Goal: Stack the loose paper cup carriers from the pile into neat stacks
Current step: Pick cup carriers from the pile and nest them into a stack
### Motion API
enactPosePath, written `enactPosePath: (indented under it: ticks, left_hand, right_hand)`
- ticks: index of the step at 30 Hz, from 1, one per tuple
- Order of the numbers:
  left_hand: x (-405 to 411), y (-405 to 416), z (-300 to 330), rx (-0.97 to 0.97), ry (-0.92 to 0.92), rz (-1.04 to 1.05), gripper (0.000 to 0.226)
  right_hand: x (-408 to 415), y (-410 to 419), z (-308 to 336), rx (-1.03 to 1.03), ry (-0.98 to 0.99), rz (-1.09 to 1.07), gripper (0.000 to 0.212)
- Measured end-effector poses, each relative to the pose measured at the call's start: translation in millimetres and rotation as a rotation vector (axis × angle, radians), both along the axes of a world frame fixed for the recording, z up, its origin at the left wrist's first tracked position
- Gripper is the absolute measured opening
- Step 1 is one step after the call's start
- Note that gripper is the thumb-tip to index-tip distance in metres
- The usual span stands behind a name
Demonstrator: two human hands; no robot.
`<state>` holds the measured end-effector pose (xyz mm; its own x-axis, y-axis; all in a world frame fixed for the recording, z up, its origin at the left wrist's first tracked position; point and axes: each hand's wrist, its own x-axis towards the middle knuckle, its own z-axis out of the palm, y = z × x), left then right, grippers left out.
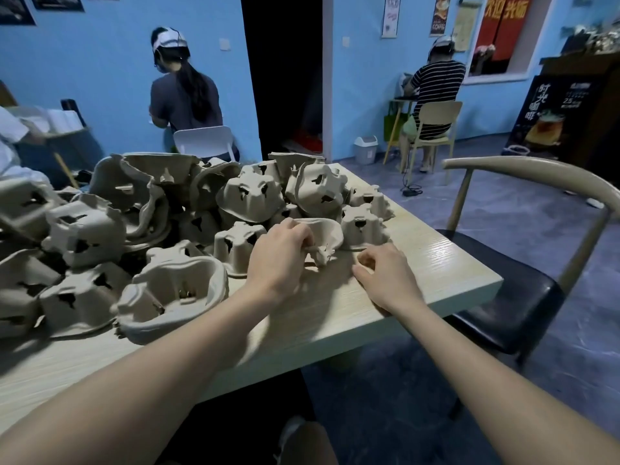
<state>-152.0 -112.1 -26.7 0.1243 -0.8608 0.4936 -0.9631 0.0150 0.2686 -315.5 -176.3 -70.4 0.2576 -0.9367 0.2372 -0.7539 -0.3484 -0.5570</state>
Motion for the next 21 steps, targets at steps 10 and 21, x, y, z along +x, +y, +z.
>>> enactPosePath:
  ticks: [10, 21]
  left_hand:
    - [8.4, 33.7, 20.9, -0.225, 0.085, -0.159, 0.013]
    - [44.3, 79.7, 49.8, -0.356, 0.332, -0.146, 0.034]
  right_hand:
    - [17.1, 4.4, 40.6, 0.208, -0.552, -0.007, 0.042]
    - [43.6, 49.9, 96.7, 0.553, -0.893, 0.191, 0.022]
